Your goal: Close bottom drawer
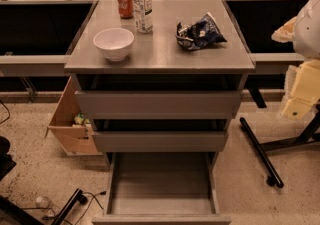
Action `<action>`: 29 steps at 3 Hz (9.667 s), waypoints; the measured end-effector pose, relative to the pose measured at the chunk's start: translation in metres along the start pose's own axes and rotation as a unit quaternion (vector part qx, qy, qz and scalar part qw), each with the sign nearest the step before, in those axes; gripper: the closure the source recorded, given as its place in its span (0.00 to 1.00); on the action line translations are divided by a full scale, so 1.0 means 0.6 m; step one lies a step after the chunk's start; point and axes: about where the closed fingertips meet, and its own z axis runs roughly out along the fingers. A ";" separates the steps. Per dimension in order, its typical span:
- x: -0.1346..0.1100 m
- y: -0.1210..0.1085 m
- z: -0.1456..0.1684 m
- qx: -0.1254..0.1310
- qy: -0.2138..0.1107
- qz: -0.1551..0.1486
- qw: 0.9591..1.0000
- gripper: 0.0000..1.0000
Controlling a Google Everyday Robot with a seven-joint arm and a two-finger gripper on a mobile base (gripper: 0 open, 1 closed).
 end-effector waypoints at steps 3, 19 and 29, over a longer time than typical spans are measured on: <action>0.047 0.101 0.151 0.002 -0.035 0.051 0.998 0.00; 0.236 0.474 1.338 -0.193 -0.114 0.119 0.967 1.00; 0.083 0.248 1.359 -0.115 -0.212 0.063 0.968 1.00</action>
Offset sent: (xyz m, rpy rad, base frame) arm -0.0573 0.0053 -0.1867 0.1252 0.1747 -0.1007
